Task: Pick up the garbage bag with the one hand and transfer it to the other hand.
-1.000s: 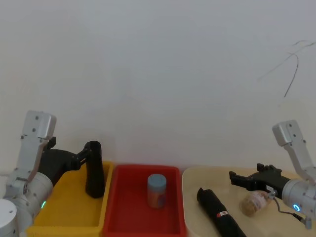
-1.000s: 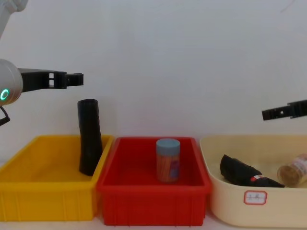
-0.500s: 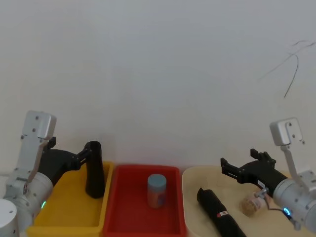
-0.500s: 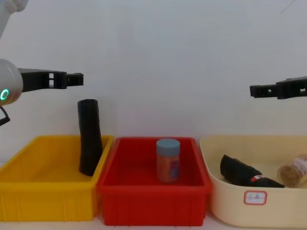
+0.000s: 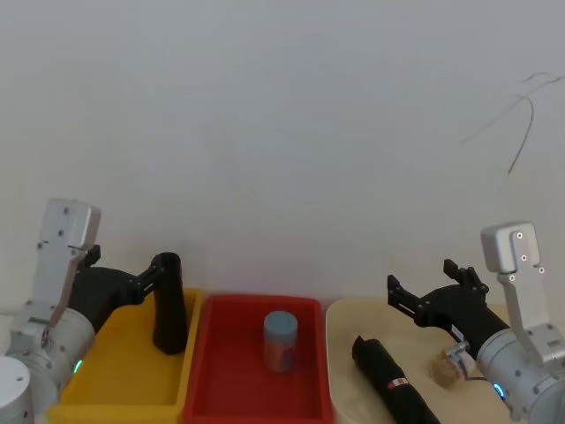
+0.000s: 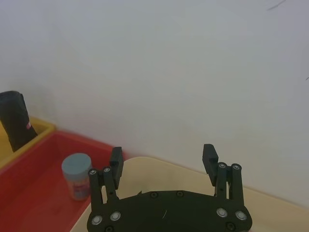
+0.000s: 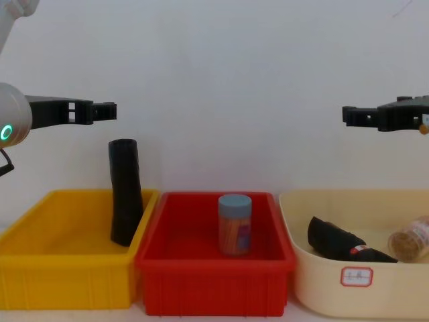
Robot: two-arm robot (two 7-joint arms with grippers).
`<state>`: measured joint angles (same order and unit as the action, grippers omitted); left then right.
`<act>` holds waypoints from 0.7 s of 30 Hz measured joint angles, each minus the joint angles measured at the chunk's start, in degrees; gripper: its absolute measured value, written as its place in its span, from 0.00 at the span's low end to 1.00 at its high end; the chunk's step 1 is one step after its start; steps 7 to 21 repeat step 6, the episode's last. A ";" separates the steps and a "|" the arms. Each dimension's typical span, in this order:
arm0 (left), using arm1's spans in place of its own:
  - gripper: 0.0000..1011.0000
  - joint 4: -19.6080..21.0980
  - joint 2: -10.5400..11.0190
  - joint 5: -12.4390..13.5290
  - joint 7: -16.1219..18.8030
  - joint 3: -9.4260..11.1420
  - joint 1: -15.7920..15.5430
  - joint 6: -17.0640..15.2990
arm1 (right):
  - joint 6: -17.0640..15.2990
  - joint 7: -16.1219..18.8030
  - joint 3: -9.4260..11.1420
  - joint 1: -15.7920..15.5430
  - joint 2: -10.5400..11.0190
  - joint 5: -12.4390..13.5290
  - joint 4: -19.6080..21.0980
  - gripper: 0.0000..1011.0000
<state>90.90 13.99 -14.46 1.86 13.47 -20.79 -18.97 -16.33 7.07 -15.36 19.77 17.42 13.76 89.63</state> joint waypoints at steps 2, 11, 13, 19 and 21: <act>0.99 0.00 0.00 0.00 0.00 0.00 0.00 0.00 | 0.49 -0.26 0.01 -0.26 -0.19 -0.17 0.19 0.99; 0.99 0.00 0.00 0.00 0.00 0.00 0.00 0.00 | 1.10 -0.62 0.03 -0.57 -0.42 -0.36 0.42 0.99; 0.99 0.00 0.00 0.00 0.00 0.00 0.00 0.00 | 1.10 -0.62 0.03 -0.57 -0.42 -0.36 0.42 0.99; 0.99 0.00 0.00 0.00 0.00 0.00 0.00 0.00 | 1.10 -0.62 0.03 -0.57 -0.42 -0.36 0.42 0.99; 0.99 0.00 0.00 0.00 0.00 0.00 0.00 0.00 | 1.10 -0.62 0.03 -0.57 -0.42 -0.36 0.42 0.99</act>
